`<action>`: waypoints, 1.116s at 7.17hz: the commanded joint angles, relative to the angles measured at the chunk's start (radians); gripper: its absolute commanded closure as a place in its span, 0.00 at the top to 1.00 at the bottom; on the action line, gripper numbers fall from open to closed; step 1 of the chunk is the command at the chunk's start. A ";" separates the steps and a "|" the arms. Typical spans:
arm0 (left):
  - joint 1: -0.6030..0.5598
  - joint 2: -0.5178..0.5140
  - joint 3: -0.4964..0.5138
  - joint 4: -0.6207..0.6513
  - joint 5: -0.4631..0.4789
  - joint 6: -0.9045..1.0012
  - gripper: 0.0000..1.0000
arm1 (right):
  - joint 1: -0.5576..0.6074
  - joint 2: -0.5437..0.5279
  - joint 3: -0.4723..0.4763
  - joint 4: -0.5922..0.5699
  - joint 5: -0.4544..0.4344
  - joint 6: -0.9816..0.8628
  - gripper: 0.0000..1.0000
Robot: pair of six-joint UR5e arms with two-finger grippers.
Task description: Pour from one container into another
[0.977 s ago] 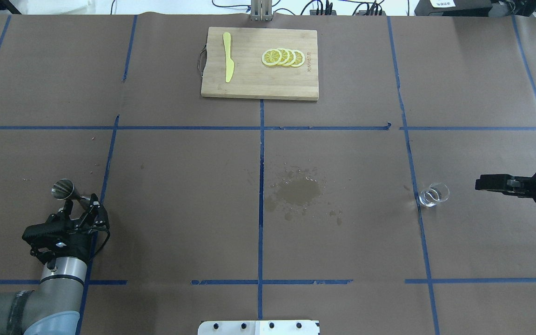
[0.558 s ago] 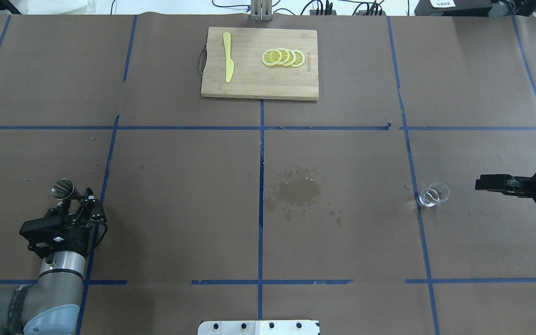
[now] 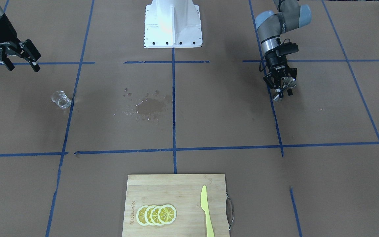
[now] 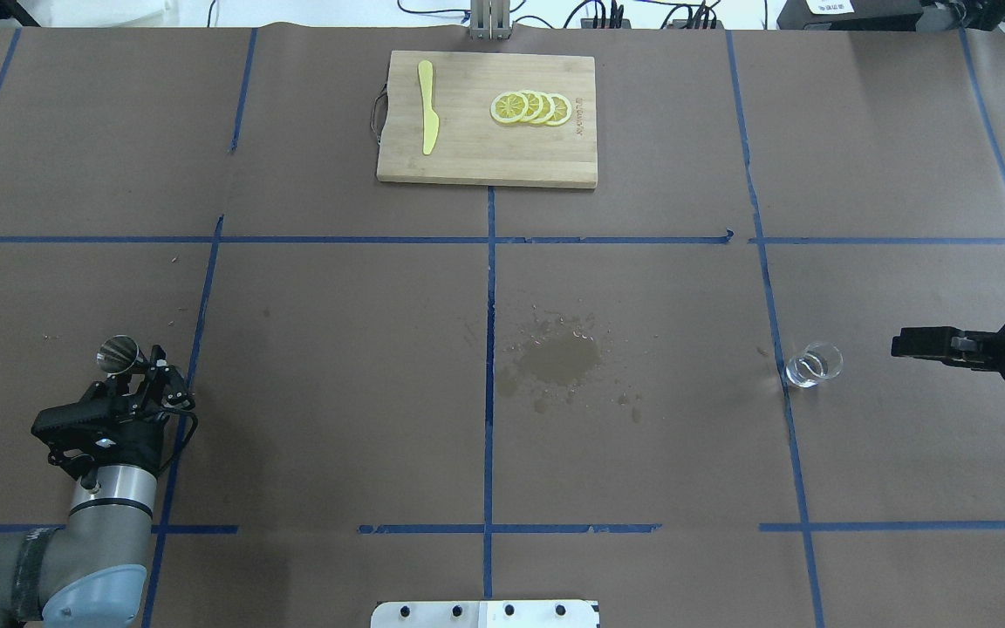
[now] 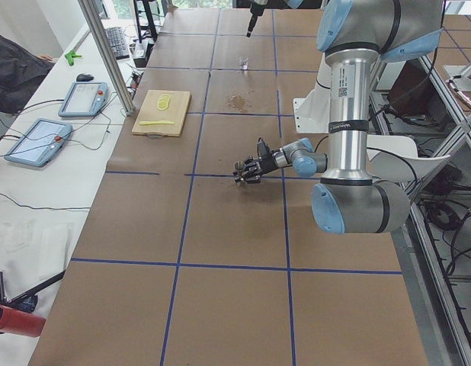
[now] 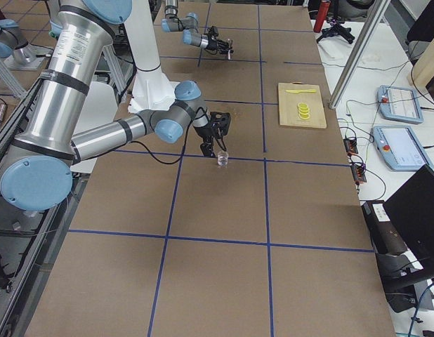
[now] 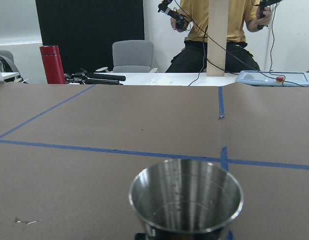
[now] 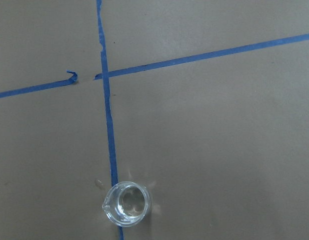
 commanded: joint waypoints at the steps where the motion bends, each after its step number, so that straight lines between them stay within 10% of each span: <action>1: 0.000 0.006 -0.010 0.000 0.002 -0.069 0.00 | 0.000 -0.001 0.000 0.000 0.000 0.000 1.00; 5: -0.066 0.029 -0.153 -0.002 0.017 -0.035 0.00 | -0.037 -0.003 0.000 0.000 -0.032 0.002 1.00; 8: -0.066 -0.031 -0.215 -0.009 0.013 0.066 0.00 | -0.203 -0.003 0.014 0.000 -0.229 0.063 1.00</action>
